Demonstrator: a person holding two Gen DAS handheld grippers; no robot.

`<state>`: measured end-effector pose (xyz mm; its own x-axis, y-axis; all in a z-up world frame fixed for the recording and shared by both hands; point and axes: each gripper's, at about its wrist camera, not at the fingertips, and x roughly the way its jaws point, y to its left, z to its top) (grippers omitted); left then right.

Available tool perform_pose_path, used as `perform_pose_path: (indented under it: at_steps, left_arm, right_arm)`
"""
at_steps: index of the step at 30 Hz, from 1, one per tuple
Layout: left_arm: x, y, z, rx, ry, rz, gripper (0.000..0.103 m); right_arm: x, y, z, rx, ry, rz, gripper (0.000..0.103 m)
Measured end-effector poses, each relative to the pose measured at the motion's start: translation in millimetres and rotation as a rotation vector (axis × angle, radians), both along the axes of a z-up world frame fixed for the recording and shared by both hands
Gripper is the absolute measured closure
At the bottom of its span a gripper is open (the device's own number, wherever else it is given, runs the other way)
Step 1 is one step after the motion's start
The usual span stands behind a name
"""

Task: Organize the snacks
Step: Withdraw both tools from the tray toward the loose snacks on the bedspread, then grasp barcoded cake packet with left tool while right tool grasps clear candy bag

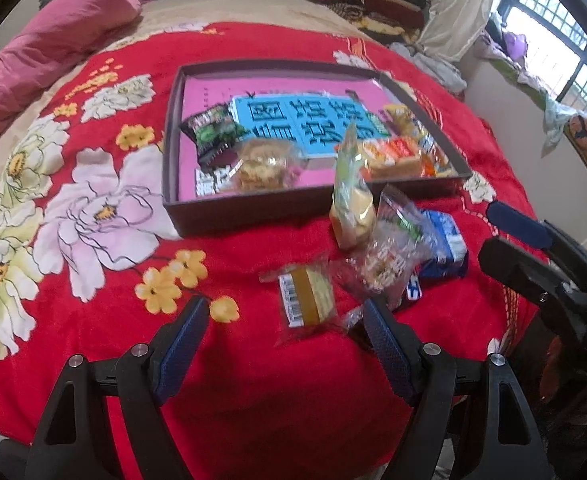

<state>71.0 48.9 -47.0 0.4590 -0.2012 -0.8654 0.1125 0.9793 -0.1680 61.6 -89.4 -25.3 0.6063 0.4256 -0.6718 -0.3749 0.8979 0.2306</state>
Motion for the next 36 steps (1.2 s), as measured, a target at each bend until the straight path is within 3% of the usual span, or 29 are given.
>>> perform_pose_path:
  at_steps: [10,26,36]
  left_arm:
    - [3.1,-0.8,-13.6,0.015,0.022,0.012,0.023]
    - [10.2,0.4,-27.1,-0.027,0.019,-0.006,0.023]
    - [13.0,0.6,-30.7,-0.02,0.02,-0.005,0.024]
  right_arm:
    - [1.2,7.9,-9.1,-0.011,0.036,0.038,0.033]
    - [20.9,22.5,-40.1,0.015,0.129,0.108,0.034]
    - [33.0,30.0,-53.1,0.036,0.166,0.162,0.052]
